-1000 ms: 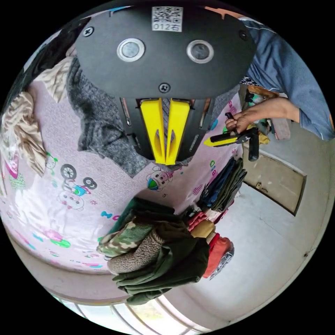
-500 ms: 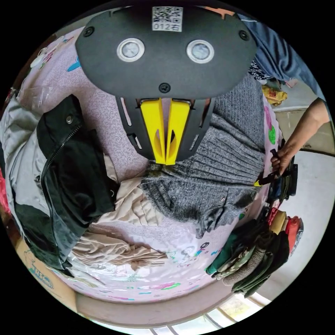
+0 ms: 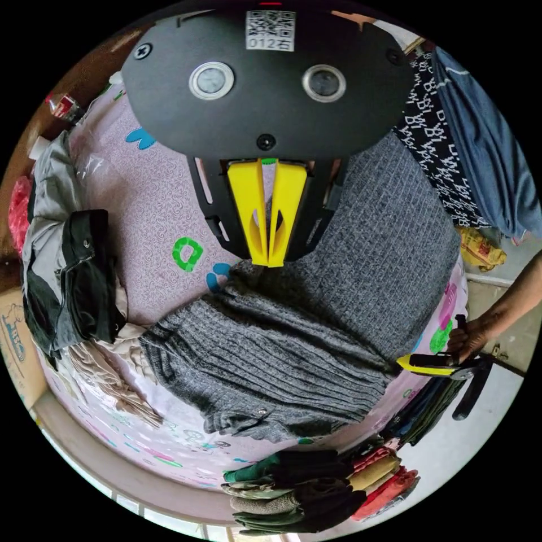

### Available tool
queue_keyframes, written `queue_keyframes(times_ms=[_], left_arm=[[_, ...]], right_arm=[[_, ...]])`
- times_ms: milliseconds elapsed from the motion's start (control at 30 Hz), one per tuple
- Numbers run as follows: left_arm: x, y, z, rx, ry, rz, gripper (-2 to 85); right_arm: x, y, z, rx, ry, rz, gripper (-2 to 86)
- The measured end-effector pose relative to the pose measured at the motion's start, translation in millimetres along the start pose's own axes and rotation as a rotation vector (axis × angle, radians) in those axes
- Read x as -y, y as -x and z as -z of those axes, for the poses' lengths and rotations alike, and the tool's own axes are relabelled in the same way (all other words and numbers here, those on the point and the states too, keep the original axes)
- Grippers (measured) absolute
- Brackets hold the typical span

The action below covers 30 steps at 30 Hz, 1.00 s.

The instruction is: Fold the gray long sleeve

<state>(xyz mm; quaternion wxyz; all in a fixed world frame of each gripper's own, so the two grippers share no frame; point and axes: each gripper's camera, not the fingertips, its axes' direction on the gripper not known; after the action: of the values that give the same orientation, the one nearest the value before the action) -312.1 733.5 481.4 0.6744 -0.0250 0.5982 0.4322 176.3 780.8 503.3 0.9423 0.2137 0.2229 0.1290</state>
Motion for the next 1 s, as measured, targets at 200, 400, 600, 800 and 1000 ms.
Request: queue_keyframes(times_ms=[200, 400, 600, 800, 1000], left_arm=[[-27, 29, 0, -0.01, 0.016, 0.194, 0.4], [-50, 20, 35, -0.032, -0.058, 0.205, 0.4], [-30, 2, 25, 0.031, -0.045, 0.158, 0.4], [-44, 18, 27, 0.045, -0.034, 0.258, 0.5], [-100, 10, 63, -0.081, -0.103, 0.249, 0.5]], right_arm=[[-39, -48, 35, 0.052, 0.035, -0.259, 0.0], [-72, -26, 99, 0.048, -0.133, -0.261, -0.1], [-57, -7, 91, 0.12, -0.064, -0.168, -0.1], [-89, -50, 106, 0.181, -0.057, -0.354, -0.1], [-154, -23, 159, 0.167, -0.157, -0.29, -0.1]])
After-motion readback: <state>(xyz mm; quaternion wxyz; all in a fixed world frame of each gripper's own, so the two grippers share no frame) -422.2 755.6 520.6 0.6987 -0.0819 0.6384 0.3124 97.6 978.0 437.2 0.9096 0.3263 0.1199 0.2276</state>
